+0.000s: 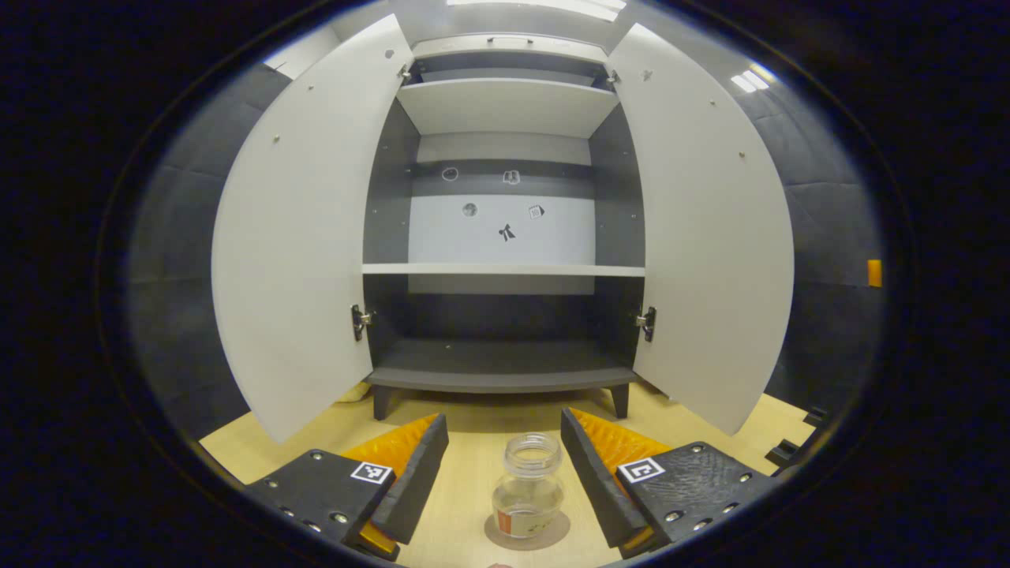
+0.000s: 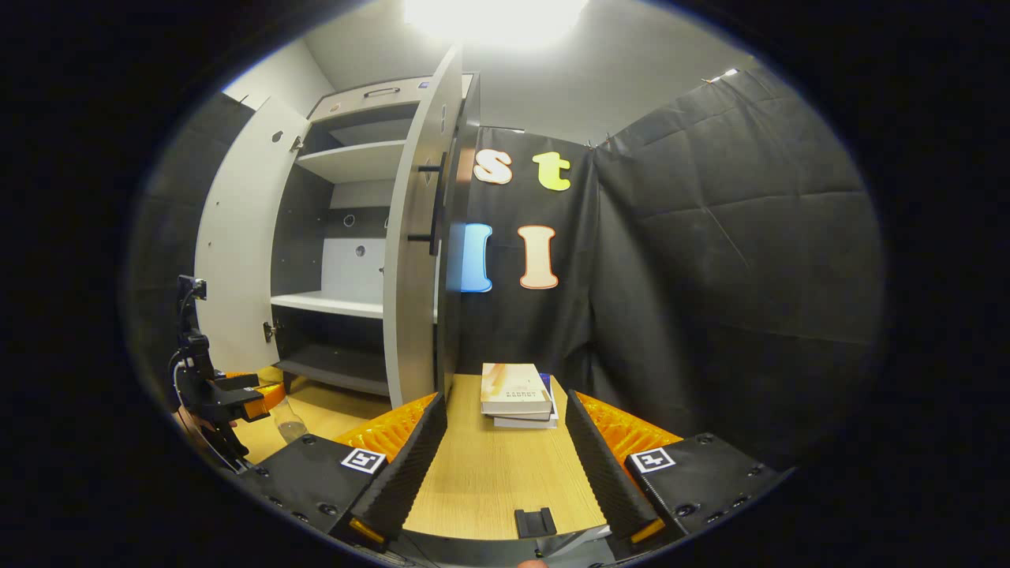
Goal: Grasp the bottle in the cabinet with the left hand and place it on the coaster, then close the right door with the right hand and the left door with the left hand.
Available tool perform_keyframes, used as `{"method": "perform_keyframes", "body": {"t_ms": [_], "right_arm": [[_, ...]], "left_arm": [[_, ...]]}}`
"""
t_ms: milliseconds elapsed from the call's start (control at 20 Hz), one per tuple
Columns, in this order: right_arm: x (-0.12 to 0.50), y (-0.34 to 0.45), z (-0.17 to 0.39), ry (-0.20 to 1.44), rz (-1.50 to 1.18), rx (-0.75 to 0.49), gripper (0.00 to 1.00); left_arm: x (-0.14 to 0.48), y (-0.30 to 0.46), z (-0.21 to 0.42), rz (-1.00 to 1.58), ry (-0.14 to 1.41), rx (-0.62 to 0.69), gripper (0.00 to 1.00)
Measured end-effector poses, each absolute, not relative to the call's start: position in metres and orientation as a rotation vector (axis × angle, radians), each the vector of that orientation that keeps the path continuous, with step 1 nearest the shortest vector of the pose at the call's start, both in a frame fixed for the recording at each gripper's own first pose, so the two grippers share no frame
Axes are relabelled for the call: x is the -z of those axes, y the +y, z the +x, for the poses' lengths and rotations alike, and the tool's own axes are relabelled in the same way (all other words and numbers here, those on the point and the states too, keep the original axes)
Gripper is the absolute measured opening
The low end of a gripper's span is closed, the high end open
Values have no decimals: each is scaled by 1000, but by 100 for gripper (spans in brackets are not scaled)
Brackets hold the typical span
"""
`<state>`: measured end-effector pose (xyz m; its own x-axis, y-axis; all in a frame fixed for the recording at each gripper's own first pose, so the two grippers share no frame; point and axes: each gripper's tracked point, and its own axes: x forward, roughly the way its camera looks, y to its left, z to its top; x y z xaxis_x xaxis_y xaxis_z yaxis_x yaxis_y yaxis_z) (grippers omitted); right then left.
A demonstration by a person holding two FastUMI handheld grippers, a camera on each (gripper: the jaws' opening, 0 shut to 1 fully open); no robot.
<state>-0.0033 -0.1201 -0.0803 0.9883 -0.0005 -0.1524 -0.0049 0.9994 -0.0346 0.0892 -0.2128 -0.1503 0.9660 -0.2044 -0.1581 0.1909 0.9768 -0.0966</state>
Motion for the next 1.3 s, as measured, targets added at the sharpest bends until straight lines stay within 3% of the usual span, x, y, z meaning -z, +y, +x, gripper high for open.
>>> {"method": "perform_keyframes", "body": {"t_ms": [250, 600, 1300], "right_arm": [[46, -117, 21, 97, 18, -39, 96], [7, -131, 61, 80, 50, 3, 96], [-50, -104, 126, 44, 1, 153, 96]], "left_arm": [[98, -182, 65, -82, 149, 143, 88], [30, -135, 47, -74, 72, 100, 88], [15, 31, 52, -70, 46, -82, 88]]}}
